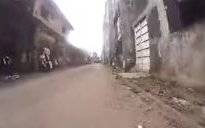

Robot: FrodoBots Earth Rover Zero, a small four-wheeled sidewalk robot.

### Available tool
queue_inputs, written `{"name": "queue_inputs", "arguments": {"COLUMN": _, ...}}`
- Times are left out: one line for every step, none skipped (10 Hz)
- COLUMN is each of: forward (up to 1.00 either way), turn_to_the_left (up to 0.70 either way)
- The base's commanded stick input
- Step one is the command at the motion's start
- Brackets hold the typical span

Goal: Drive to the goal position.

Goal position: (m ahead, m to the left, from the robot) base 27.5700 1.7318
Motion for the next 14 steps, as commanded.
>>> {"name": "queue_inputs", "arguments": {"forward": 1.0, "turn_to_the_left": 0.0}}
{"name": "queue_inputs", "arguments": {"forward": 1.0, "turn_to_the_left": 0.0}}
{"name": "queue_inputs", "arguments": {"forward": 1.0, "turn_to_the_left": 0.0}}
{"name": "queue_inputs", "arguments": {"forward": 1.0, "turn_to_the_left": 0.0}}
{"name": "queue_inputs", "arguments": {"forward": 1.0, "turn_to_the_left": 0.0}}
{"name": "queue_inputs", "arguments": {"forward": 1.0, "turn_to_the_left": 0.0}}
{"name": "queue_inputs", "arguments": {"forward": 1.0, "turn_to_the_left": 0.0}}
{"name": "queue_inputs", "arguments": {"forward": 1.0, "turn_to_the_left": 0.0}}
{"name": "queue_inputs", "arguments": {"forward": 1.0, "turn_to_the_left": 0.0}}
{"name": "queue_inputs", "arguments": {"forward": 1.0, "turn_to_the_left": 0.0}}
{"name": "queue_inputs", "arguments": {"forward": 1.0, "turn_to_the_left": 0.0}}
{"name": "queue_inputs", "arguments": {"forward": 1.0, "turn_to_the_left": 0.0}}
{"name": "queue_inputs", "arguments": {"forward": 1.0, "turn_to_the_left": 0.0}}
{"name": "queue_inputs", "arguments": {"forward": 1.0, "turn_to_the_left": 0.0}}
